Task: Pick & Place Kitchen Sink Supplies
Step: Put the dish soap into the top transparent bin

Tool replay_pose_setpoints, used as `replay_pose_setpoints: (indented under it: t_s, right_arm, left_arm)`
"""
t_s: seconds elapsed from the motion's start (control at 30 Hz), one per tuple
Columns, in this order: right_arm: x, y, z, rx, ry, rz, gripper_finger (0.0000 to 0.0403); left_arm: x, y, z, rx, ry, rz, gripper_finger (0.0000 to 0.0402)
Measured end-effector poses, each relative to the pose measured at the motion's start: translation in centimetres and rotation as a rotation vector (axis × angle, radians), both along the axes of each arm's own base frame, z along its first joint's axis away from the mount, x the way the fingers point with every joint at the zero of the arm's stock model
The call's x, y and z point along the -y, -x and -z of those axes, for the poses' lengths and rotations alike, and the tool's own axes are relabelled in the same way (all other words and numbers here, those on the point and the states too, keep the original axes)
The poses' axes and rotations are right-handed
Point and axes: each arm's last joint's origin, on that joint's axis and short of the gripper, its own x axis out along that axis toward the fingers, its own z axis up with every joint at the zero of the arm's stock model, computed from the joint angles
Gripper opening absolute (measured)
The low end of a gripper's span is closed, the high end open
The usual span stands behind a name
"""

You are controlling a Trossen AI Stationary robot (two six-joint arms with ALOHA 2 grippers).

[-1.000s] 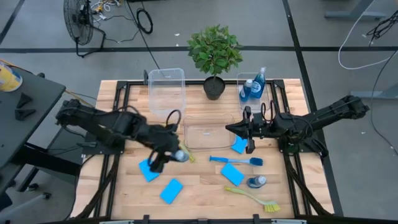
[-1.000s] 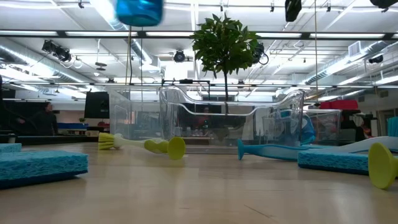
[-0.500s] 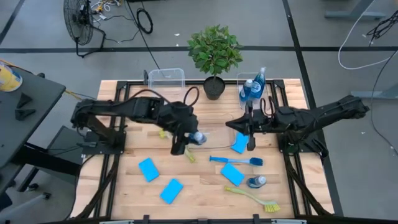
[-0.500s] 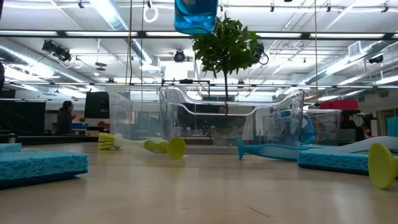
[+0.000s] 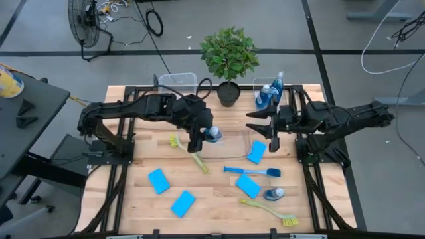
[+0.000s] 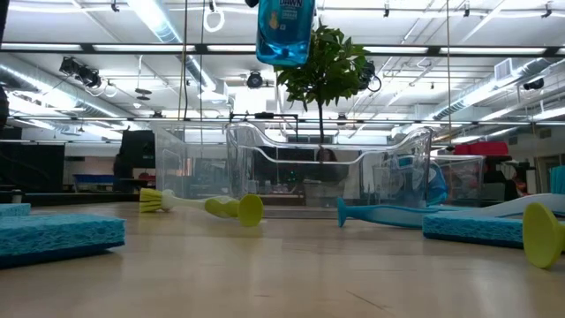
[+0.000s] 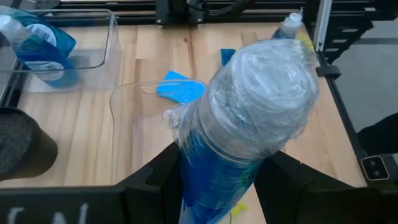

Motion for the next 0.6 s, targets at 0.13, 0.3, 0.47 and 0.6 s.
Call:
replay_pose_setpoints:
  t_s: [0.13, 0.3, 0.47, 0.6]
  right_arm:
    - [0.5, -0.5, 0.3, -0.012, -0.014, 0.049, 0.0219]
    - [0.9, -2.1, 1.1, -0.036, -0.043, 0.041, 0.0266]
    - [0.8, -4.0, 2.0, -0.053, -0.011, 0.005, 0.0284]
    - [0.8, -5.4, 2.9, -0.080, -0.007, -0.017, 0.0286]
  left_arm:
    - [-0.2, 0.0, 0.0, 0.000, 0.000, -0.006, 0.0162]
    - [-0.1, 0.0, 0.0, 0.001, 0.002, -0.004, 0.0162]
    - [-0.1, 0.0, 0.0, 0.001, 0.003, -0.005, 0.0162]
    - [-0.1, 0.0, 0.0, 0.001, 0.002, -0.005, 0.0162]
